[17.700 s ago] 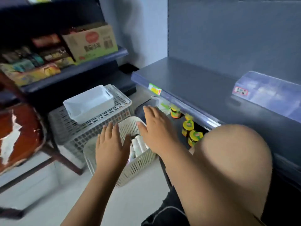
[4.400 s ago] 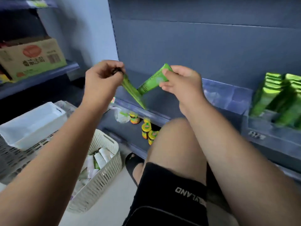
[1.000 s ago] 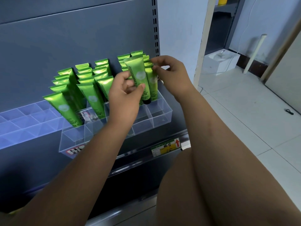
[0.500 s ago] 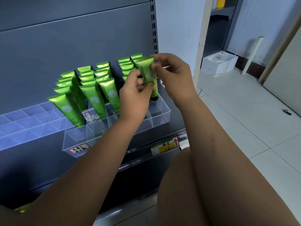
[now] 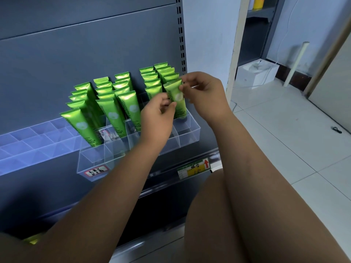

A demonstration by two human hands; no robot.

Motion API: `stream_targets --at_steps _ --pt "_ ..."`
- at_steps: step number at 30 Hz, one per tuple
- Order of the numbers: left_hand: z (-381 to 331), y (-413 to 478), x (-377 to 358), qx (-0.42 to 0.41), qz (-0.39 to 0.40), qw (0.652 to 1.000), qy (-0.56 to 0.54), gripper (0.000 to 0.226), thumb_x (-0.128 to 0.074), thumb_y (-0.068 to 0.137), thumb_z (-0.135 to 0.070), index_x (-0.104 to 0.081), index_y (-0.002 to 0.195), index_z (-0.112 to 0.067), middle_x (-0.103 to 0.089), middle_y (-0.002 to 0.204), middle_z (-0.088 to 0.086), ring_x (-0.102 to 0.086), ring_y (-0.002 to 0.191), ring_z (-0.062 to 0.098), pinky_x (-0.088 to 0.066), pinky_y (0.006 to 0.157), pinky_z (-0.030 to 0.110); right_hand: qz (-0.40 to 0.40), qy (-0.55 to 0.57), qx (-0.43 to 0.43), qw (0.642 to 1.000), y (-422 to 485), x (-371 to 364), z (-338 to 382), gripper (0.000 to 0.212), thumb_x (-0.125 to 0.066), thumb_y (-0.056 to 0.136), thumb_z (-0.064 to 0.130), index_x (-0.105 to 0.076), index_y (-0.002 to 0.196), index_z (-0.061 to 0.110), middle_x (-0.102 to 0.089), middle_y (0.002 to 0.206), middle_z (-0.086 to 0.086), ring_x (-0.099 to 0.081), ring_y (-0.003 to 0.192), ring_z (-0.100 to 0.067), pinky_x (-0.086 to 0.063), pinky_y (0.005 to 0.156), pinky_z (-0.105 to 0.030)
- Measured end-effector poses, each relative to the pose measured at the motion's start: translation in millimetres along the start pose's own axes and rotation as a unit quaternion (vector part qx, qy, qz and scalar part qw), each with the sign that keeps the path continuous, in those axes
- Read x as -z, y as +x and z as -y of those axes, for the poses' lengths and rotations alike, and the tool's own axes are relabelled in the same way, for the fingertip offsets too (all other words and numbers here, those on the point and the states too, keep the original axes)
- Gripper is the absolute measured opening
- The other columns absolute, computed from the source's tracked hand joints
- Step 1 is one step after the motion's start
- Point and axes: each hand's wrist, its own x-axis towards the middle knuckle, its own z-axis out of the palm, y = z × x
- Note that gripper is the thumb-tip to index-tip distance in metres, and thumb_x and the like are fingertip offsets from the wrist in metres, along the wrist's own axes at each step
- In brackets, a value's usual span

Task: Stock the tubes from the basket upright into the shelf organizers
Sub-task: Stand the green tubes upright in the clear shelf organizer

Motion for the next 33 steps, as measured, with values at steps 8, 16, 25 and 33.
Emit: stream_targets --at_steps 8,16,25,33 --pt "3.4 2.3 -2.1 0.039 0.017 0.999 0.027 0.018 -0.074 0.088 -0.006 -0.067 0.092 -0.022 -0.072 0.087 0.002 -0.071 0.087 0.019 -0.060 0.087 0.041 -0.008 -0.068 -0.042 0.997 1.0 7.6 -11.0 0.015 -0.071 0.084 0.015 -0.075 0.097 0.022 -0.070 0.081 0.004 -0.068 0.078 -0.029 -0.054 0.071 -0.033" --pt "3.6 2.2 0.5 0.068 0.024 0.997 0.005 0.028 -0.071 0.088 -0.001 -0.071 0.115 -0.009 -0.076 0.101 0.003 -0.072 0.097 0.010 -0.058 0.095 0.033 -0.037 -0.137 -0.042 0.989 -3.2 6.7 -5.7 0.020 -0.069 0.089 0.020 -0.072 0.107 0.027 -0.063 0.078 0.012 -0.058 0.072 -0.003 -0.045 0.070 -0.021" --pt "-26.6 -17.2 27.4 0.003 -0.024 0.995 0.099 0.022 -0.066 0.097 -0.018 -0.069 0.117 -0.008 -0.072 0.098 -0.005 -0.069 0.095 0.010 -0.054 0.087 0.022 -0.124 -0.385 0.178 0.897 -27.5 -16.7 25.9 0.036 -0.058 0.093 0.029 -0.066 0.124 0.013 -0.067 0.117 -0.005 -0.054 0.114 -0.028 -0.049 0.089 -0.041" --pt "-42.2 -107.9 134.2 -0.038 -0.071 0.908 0.412 0.059 -0.044 0.103 -0.046 -0.045 0.149 -0.008 -0.039 0.159 0.012 -0.029 0.151 0.031 -0.025 0.124 0.046 0.084 -0.361 0.207 0.905 -102.0 -81.3 77.5 0.061 -0.030 0.106 0.051 -0.038 0.154 0.015 -0.038 0.160 -0.003 -0.031 0.149 -0.023 -0.031 0.119 -0.044"
